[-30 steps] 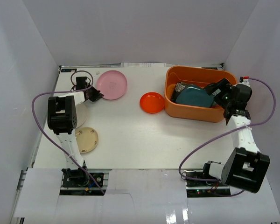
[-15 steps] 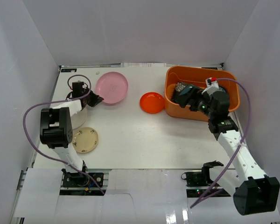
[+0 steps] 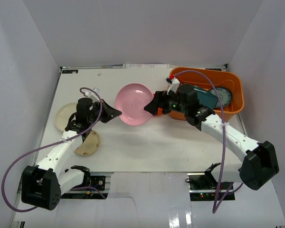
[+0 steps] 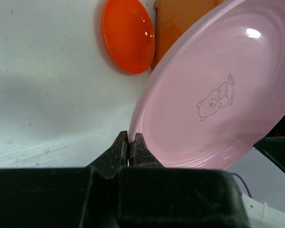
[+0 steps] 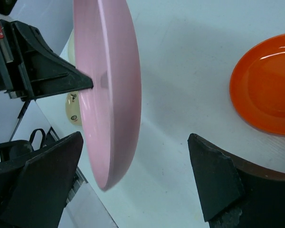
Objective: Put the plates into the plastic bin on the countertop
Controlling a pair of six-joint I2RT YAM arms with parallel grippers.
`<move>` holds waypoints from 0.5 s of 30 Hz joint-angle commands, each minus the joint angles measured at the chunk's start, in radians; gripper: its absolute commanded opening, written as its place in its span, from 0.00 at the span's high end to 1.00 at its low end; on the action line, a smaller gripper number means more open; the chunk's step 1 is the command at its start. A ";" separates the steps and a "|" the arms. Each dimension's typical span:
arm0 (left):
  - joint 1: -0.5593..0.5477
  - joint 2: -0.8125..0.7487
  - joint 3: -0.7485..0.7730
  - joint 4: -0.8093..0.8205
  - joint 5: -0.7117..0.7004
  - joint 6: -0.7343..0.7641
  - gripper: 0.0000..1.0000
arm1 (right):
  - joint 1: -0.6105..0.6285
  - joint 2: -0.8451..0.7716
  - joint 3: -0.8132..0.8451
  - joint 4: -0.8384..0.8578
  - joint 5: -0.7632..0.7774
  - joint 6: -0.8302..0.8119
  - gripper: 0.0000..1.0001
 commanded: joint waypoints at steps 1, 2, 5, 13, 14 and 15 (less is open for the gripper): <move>-0.013 -0.089 -0.033 -0.059 -0.010 0.029 1.00 | 0.030 0.047 0.041 0.033 0.043 -0.022 0.01; -0.013 -0.104 -0.044 -0.068 -0.012 0.027 1.00 | 0.032 0.050 0.031 0.049 0.066 -0.010 0.12; -0.013 -0.132 -0.036 -0.097 -0.021 0.044 0.95 | 0.032 0.055 0.006 0.083 0.137 0.012 0.75; 0.009 -0.040 0.119 -0.246 -0.214 0.098 0.18 | -0.080 -0.033 0.110 0.064 0.222 0.026 0.92; 0.023 -0.017 0.131 -0.264 -0.237 0.098 0.16 | -0.168 -0.048 0.110 0.056 0.185 0.036 0.92; 0.042 -0.009 0.140 -0.269 -0.254 0.092 0.15 | -0.219 -0.080 0.109 0.054 0.163 0.064 0.92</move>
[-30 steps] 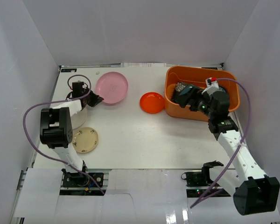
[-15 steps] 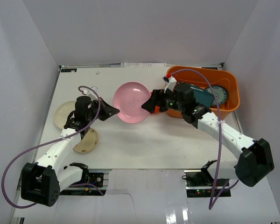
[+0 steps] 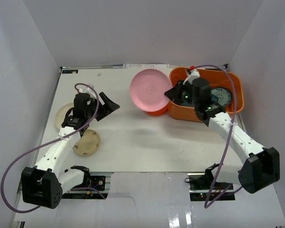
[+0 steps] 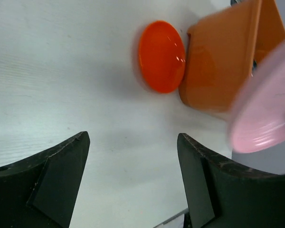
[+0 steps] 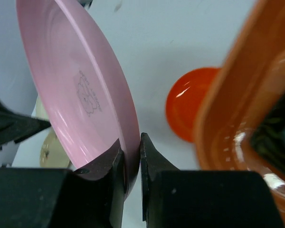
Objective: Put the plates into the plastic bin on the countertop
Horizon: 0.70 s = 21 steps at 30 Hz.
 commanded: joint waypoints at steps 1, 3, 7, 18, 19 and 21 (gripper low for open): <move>0.102 0.022 0.062 -0.064 -0.123 0.011 0.15 | -0.195 -0.113 0.072 0.056 -0.018 0.059 0.92; 0.191 0.017 0.047 -0.048 -0.094 -0.017 0.15 | -0.354 -0.141 0.049 0.022 -0.038 0.069 0.92; 0.502 0.003 -0.008 -0.052 -0.015 -0.060 0.15 | -0.564 -0.155 -0.022 -0.015 -0.054 0.064 0.92; 0.733 0.103 -0.096 -0.095 -0.261 -0.089 0.16 | -0.721 0.000 -0.059 -0.012 -0.031 0.060 0.75; 0.746 0.130 -0.099 -0.094 -0.269 -0.089 0.16 | -0.721 0.005 -0.057 -0.010 -0.043 0.060 0.68; 0.765 0.155 -0.113 -0.071 -0.301 -0.090 0.16 | -0.722 -0.001 -0.065 0.000 -0.067 0.063 0.43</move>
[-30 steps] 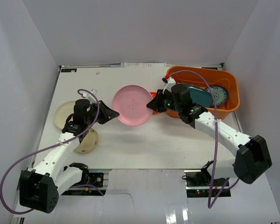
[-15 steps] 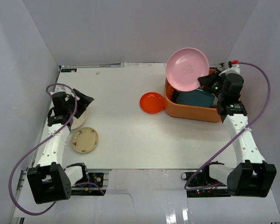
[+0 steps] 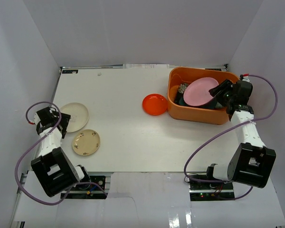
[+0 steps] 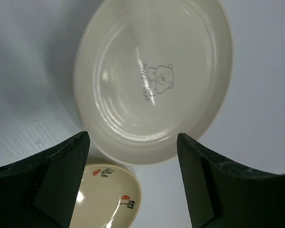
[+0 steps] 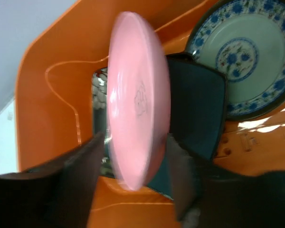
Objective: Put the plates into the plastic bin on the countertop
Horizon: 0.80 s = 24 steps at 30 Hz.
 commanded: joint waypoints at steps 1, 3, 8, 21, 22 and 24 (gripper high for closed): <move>0.038 0.039 -0.024 0.015 -0.059 -0.011 0.16 | -0.002 -0.030 -0.002 0.054 -0.056 -0.002 0.35; 0.058 0.091 -0.024 0.015 -0.053 -0.018 0.16 | -0.004 -0.056 0.000 0.083 -0.063 0.001 0.14; 0.093 0.186 -0.009 0.038 -0.048 -0.017 0.19 | 0.001 -0.146 -0.005 0.100 -0.137 0.027 0.02; 0.095 0.277 0.025 0.125 0.080 0.012 1.00 | 0.358 -0.341 -0.138 0.186 -0.208 0.021 0.03; 0.095 0.254 0.016 0.145 0.112 0.009 1.00 | 0.387 -0.338 -0.146 0.192 -0.212 0.015 0.03; 0.092 0.193 -0.027 0.230 0.210 -0.009 1.00 | 0.489 -0.326 -0.148 0.200 -0.223 -0.006 0.02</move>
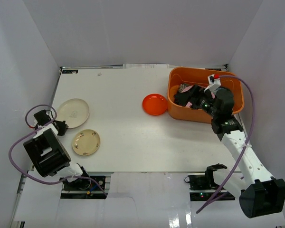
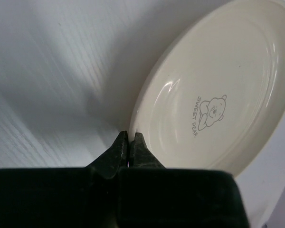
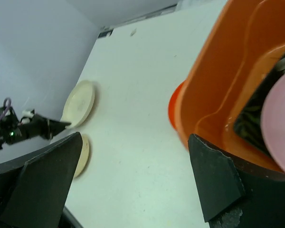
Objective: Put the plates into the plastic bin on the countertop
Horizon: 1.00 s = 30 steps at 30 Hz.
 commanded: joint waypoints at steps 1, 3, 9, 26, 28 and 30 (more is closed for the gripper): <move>-0.007 -0.162 -0.054 0.110 0.169 -0.032 1.00 | 0.130 0.020 -0.004 0.053 -0.025 -0.048 0.02; -0.056 -0.235 -0.090 0.161 0.227 -0.041 1.00 | 0.225 0.041 0.017 0.041 -0.009 -0.087 0.04; -0.349 -0.467 -0.096 0.187 0.264 0.059 1.00 | 0.431 0.150 0.139 -0.030 0.096 -0.176 0.10; -0.716 -0.474 0.015 0.036 0.389 0.233 0.94 | 0.565 0.534 0.393 -0.113 0.360 -0.197 0.68; -0.716 -0.479 0.045 -0.012 0.401 0.272 0.60 | 0.565 0.506 0.398 -0.117 0.446 -0.194 0.92; -0.716 -0.493 0.083 -0.077 0.401 0.310 0.37 | 0.557 0.451 0.401 -0.121 0.548 -0.208 0.92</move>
